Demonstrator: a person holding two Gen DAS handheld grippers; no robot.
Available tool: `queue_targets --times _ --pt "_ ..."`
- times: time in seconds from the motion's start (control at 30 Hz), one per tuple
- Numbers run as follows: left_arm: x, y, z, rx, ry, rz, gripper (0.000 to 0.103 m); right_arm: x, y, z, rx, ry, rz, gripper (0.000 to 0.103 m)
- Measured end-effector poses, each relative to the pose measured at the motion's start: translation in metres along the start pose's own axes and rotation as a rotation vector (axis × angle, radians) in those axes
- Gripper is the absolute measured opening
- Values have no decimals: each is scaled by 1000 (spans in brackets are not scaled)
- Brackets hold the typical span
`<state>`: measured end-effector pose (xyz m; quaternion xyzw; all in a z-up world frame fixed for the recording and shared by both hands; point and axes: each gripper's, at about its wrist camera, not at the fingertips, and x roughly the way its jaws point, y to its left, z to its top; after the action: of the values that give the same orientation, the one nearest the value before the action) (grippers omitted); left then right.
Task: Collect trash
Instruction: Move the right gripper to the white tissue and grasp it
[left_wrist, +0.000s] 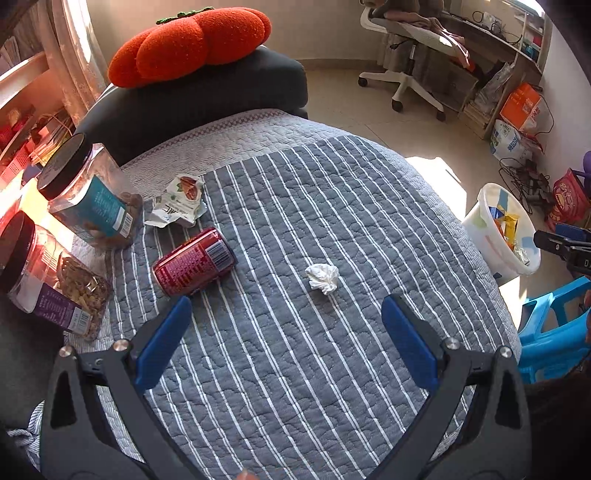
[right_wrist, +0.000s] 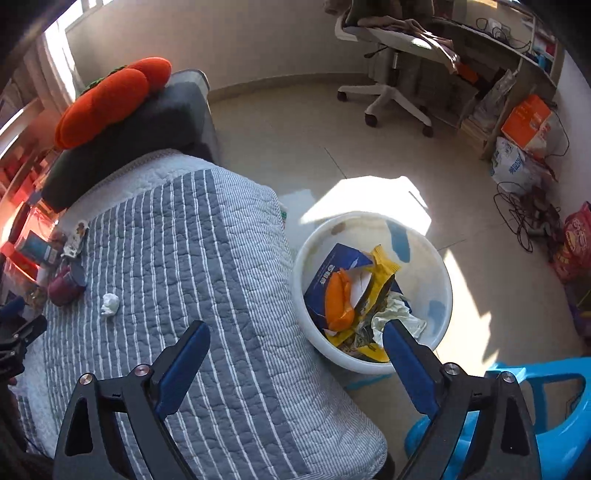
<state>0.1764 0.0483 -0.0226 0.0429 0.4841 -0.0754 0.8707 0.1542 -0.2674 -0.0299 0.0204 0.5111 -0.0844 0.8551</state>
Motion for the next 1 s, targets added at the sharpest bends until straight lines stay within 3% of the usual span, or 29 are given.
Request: queue_targets --times 0.27,0.43,0.8,0.93,1.0 --pt "12 53 -24 -80 -51 9 102 37 83 1 -187 -19 19 96" --pt "28 71 -40 -23 -127 106 102 67 133 -9 -279 -4 78 96" --pt "58 112 -38 -72 -110 60 102 119 221 -35 -474 20 141 96" --pt "66 117 -35 -55 -55 42 102 134 242 -32 -476 39 162 95" --pt "69 118 -34 -50 -29 33 102 140 249 -28 -460 47 174 90"
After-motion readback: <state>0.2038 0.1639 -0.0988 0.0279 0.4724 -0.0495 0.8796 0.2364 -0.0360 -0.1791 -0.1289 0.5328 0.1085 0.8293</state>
